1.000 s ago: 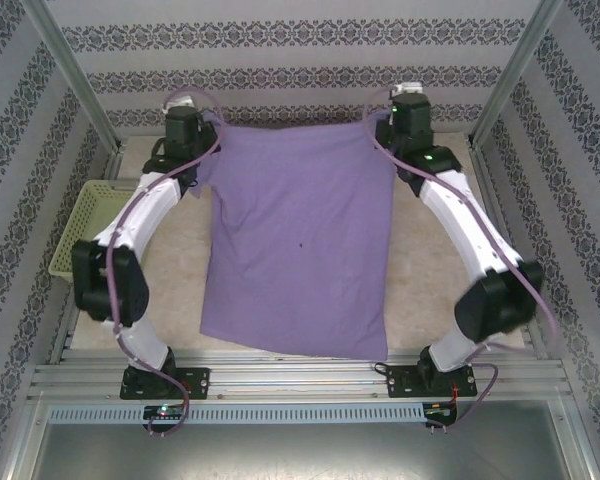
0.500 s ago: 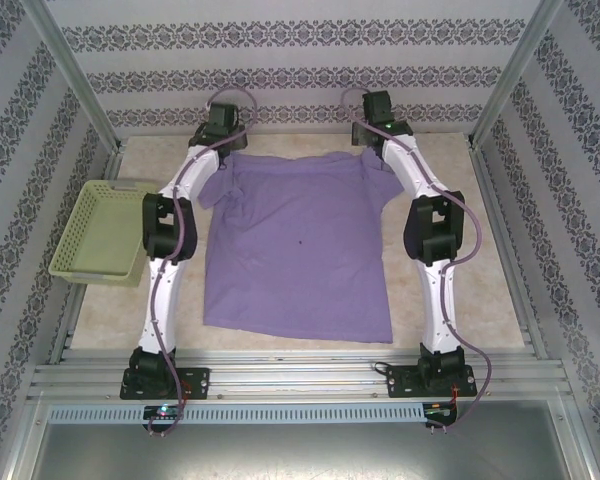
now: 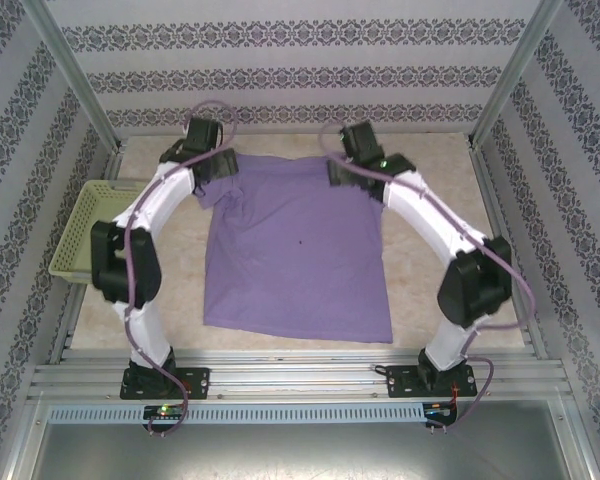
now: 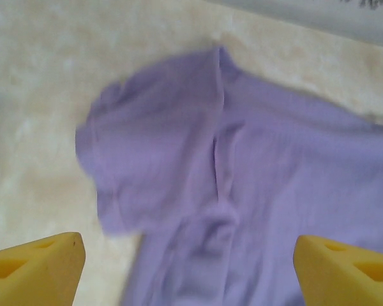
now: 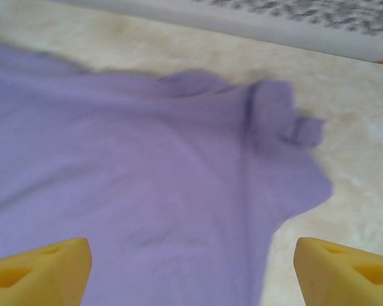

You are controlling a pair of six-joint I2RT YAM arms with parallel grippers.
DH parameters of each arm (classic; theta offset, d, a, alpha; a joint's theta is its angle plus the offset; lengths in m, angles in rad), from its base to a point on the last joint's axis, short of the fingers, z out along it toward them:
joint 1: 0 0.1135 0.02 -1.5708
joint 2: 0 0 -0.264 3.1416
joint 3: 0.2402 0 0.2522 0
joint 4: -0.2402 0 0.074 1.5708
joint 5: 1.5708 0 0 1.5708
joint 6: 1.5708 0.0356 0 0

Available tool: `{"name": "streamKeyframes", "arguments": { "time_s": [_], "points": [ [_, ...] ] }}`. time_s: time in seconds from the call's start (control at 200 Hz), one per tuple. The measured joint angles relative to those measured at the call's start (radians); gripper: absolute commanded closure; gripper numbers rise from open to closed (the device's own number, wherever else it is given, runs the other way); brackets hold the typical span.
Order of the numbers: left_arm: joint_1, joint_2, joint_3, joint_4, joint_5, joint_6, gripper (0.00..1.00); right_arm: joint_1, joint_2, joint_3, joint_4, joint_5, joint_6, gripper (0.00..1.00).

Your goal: Fold the inside-out t-shirt

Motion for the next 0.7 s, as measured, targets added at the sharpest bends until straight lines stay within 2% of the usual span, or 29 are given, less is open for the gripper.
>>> {"name": "streamKeyframes", "arguments": {
  "time_s": [0.145,0.315,0.44,0.54,0.704],
  "points": [
    [-0.124,-0.275,-0.370,0.070,-0.014,-0.060,0.15,0.224,-0.208,-0.280,-0.004,0.019,0.057,0.18],
    [-0.284,-0.562,-0.683,0.090,-0.030,-0.112,0.16,0.460,-0.330,-0.550,-0.017,0.025,0.215,0.19],
    [-0.356,-0.719,-0.842,0.084,-0.036,-0.159,0.16,0.631,-0.330,-0.673,-0.017,0.028,0.361,0.21],
    [-0.401,-0.795,-0.933,0.079,-0.038,-0.195,0.16,0.746,-0.293,-0.698,-0.017,0.032,0.468,0.24],
    [-0.411,-0.864,-1.037,0.073,-0.047,-0.236,0.16,0.853,-0.185,-0.697,0.029,0.035,0.588,0.32]
  ]
}}
